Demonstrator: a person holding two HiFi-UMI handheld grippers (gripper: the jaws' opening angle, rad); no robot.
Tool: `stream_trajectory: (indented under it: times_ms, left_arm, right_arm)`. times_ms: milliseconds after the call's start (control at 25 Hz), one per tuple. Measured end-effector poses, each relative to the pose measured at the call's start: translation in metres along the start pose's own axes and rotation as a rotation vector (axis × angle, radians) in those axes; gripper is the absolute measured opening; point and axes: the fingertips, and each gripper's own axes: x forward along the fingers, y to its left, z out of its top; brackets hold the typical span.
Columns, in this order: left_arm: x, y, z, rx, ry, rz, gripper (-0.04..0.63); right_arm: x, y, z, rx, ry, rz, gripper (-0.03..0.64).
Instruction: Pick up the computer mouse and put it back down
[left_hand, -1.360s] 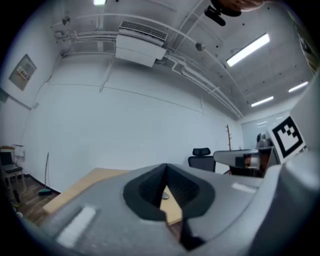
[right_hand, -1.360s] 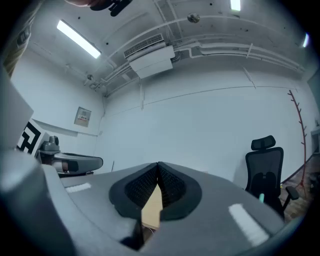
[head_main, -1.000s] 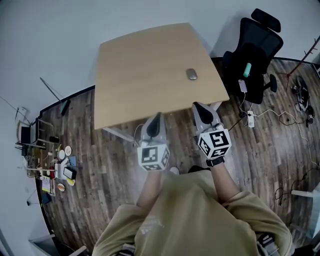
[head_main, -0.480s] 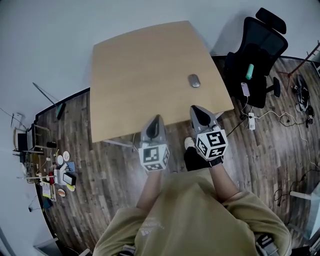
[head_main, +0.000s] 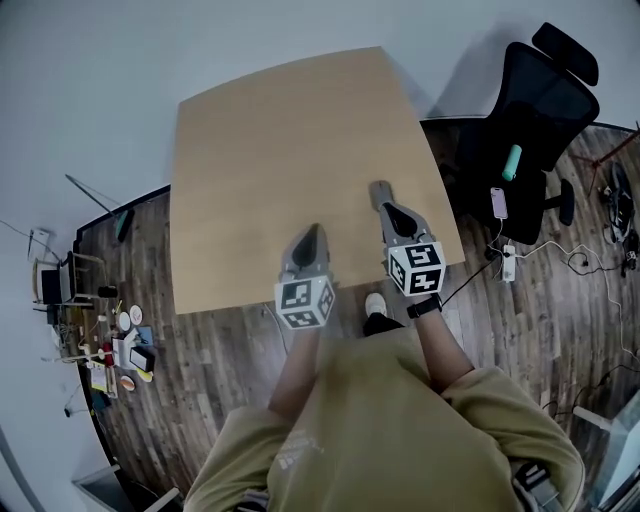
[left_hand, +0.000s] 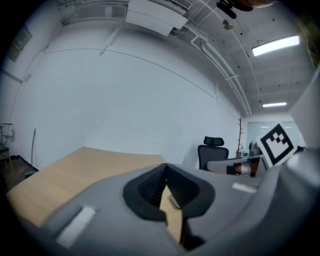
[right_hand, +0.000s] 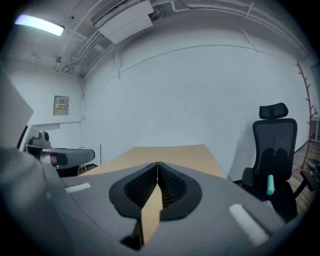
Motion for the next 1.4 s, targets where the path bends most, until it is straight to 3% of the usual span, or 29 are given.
stream_trajectory:
  times_ms: [240,560,920,1120,1400]
  left_arm:
    - [0.051,-0.006,-0.031,0.012,0.064,-0.012,0.002]
    - [0.100,0.010,-0.079,-0.001,0.214,-0.059,0.002]
    - [0.142,0.040,-0.105,-0.050,0.310,-0.115,0.002]
    - [0.157,0.051,-0.113,-0.069,0.345,-0.135,0.002]
    - [0.165,0.066,-0.120,-0.084,0.373,-0.135,0.002]
  right_arm:
    - [0.047,-0.045,-0.044,0.039,0.116,0.000,0.014]
    - [0.101,-0.078,-0.116,0.107,0.302,-0.042,0.059]
    - [0.158,-0.099,-0.167,0.132,0.468,-0.141,0.217]
    - [0.179,-0.114,-0.188,0.118,0.541,-0.211,0.348]
    - [0.197,-0.128,-0.198,0.146,0.586,-0.246,0.347]
